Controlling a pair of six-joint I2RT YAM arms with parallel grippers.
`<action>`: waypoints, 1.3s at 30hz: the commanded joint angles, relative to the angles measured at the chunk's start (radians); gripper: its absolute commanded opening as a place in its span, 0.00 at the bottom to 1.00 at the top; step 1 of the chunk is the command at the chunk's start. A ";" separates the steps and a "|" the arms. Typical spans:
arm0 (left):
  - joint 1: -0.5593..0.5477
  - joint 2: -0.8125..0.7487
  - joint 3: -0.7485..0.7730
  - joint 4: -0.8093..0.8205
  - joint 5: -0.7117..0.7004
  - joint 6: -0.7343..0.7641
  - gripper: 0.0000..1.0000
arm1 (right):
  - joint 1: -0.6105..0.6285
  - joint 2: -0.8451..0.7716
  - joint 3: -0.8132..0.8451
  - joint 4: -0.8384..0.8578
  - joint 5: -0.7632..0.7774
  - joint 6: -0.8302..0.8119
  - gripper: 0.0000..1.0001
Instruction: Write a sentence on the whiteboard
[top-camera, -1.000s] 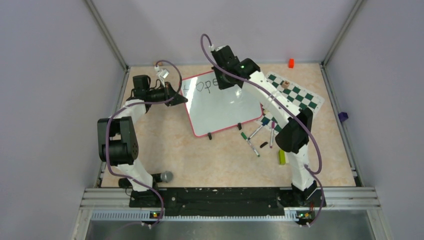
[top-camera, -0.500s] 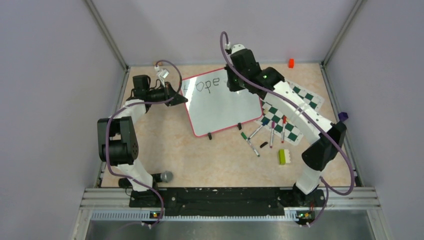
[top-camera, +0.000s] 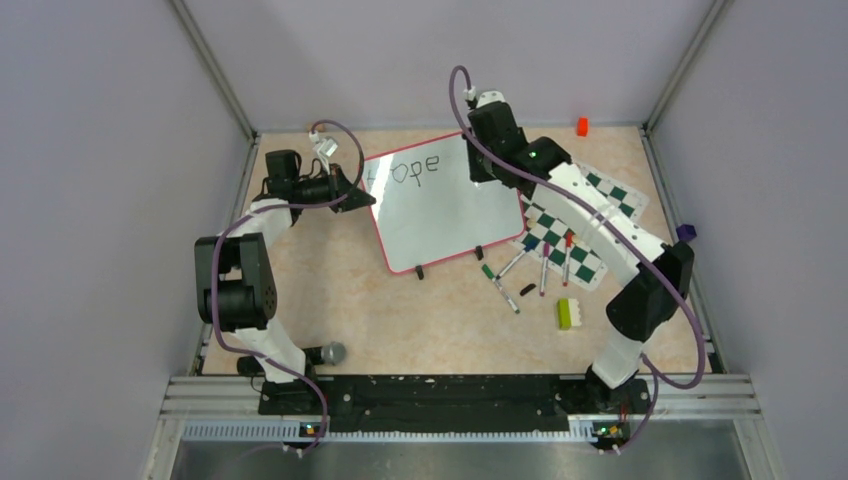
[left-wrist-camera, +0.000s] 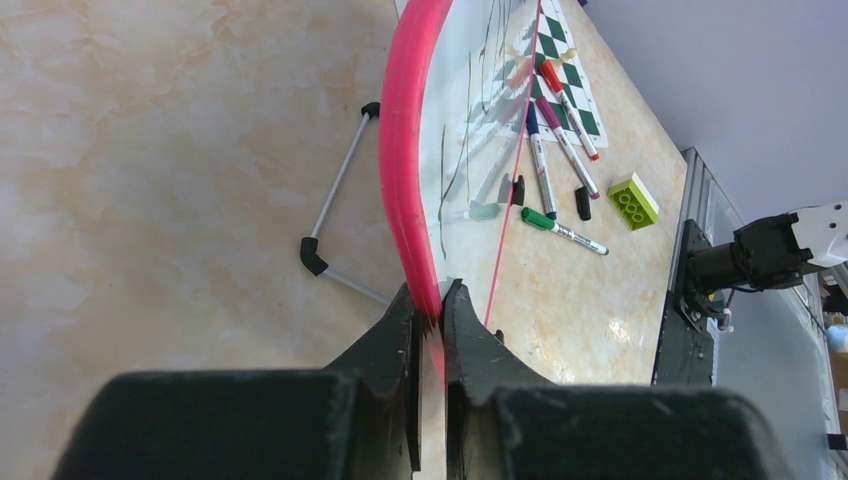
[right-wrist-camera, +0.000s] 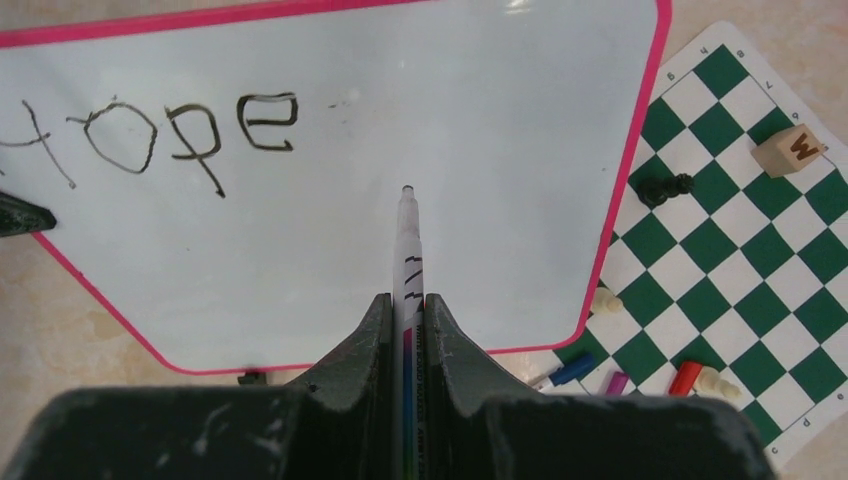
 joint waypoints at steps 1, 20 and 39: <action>-0.031 0.032 -0.018 -0.030 -0.143 0.144 0.00 | -0.045 0.026 0.078 0.020 0.009 0.014 0.00; -0.032 0.031 -0.019 -0.029 -0.143 0.144 0.00 | 0.163 0.081 0.048 0.030 0.001 0.022 0.00; -0.032 0.032 -0.019 -0.028 -0.145 0.144 0.00 | 0.253 0.279 0.222 -0.034 0.073 0.082 0.00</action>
